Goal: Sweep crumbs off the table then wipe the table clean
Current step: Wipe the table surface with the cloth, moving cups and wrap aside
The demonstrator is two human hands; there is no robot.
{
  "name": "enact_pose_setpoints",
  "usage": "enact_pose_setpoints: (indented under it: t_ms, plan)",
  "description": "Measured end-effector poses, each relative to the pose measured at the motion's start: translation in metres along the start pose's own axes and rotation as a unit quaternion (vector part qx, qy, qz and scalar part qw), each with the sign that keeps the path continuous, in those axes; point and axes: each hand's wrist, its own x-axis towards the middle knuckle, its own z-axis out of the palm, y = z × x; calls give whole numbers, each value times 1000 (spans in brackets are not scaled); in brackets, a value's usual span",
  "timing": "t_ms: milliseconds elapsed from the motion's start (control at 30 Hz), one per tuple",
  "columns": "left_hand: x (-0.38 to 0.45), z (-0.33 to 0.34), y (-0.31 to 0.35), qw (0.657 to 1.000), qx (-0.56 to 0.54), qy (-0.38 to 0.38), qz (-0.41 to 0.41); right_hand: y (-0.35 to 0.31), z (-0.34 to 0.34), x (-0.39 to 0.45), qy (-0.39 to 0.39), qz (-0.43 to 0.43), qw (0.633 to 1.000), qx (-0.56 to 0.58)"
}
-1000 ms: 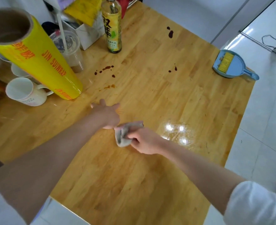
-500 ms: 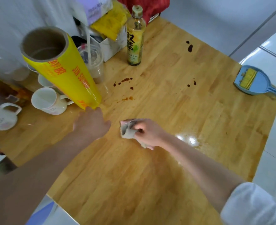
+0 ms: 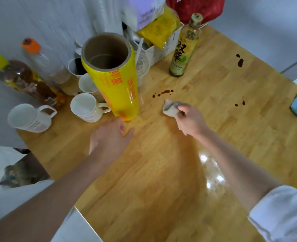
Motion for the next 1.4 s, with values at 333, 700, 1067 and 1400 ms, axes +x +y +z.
enact_pose_setpoints:
  t_ms: [333,700,1067,1400]
  plan:
    - [38,-53,24,916,-335,216,48,-38,14,50,-38,-26,997,-60]
    - [15,-76,7,918,-334,199,81,-65,28,43,4,-25,1000,-15]
    - [-46,-98,-60,905,-327,271,39,-64,45,43,35,27,998,-35]
    - [-45,-101,-113,891,-304,329,-66,-86,69,27,4,22,999,-23]
